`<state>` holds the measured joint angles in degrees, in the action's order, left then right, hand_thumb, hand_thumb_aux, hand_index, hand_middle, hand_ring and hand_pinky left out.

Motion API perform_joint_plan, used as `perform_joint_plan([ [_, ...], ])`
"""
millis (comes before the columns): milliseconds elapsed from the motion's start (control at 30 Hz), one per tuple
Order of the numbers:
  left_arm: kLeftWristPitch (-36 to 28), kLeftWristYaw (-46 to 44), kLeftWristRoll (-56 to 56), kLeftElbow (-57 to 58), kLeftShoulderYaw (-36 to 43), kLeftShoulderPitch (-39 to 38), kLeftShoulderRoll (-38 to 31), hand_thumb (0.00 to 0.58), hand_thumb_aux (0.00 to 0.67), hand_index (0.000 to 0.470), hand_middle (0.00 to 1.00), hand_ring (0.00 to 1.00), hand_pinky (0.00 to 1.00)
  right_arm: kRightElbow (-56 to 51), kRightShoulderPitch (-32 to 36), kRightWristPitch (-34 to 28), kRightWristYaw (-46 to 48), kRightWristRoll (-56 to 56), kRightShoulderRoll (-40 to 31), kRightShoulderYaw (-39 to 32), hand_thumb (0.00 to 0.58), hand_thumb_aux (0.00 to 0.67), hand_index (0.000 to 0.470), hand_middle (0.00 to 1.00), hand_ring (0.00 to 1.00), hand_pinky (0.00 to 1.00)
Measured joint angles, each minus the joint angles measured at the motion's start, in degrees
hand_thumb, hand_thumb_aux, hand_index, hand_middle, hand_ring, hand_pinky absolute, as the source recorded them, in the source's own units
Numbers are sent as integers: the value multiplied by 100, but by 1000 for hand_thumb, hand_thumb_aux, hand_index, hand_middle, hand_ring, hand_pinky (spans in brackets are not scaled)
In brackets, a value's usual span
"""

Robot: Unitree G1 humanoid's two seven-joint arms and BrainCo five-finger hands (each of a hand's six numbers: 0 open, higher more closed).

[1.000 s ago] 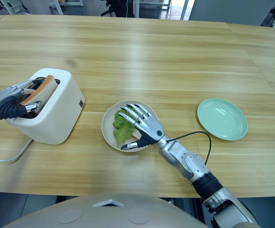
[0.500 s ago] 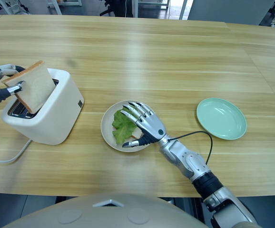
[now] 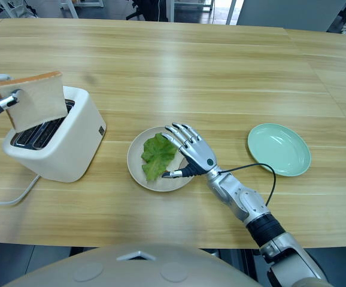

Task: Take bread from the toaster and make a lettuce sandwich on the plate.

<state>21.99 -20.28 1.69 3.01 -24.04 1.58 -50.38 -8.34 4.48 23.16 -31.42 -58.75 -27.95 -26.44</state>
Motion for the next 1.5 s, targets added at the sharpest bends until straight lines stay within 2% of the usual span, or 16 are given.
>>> perform_joint_plan([
  [433,-193,-400,-963,126,-113,311,227,580,670,460,1000,1000,1000,-37,38,-6,-63,71,-62,122,0,0,0,0,0,0],
  [767,-892,-879,-2130,-511,39,805,746,580,670,460,1000,1000,1000,-2,-15,-50,-186,220,-66,405,0,0,0,0,0,0],
  [900,-1239,-1156,-2310,-787,711,1208,1197,580,670,460,1000,1000,1000,5,-91,-72,-227,289,-117,535,0,0,0,0,0,0],
  [1133,-1431,-1703,-2219,-682,1744,1703,1764,580,670,460,1000,1000,1000,5,-213,-242,-359,517,-185,1024,0,0,0,0,0,0],
  [1267,-1354,-2361,-1995,-63,2421,1923,1994,580,670,460,1000,1000,1000,16,-388,-320,-507,746,-237,1459,0,0,0,0,0,0],
  [1500,-991,-3331,-1675,1288,3050,2614,2334,580,670,460,1000,1000,1000,142,-660,-269,-656,944,-259,1795,0,0,0,0,0,0],
])
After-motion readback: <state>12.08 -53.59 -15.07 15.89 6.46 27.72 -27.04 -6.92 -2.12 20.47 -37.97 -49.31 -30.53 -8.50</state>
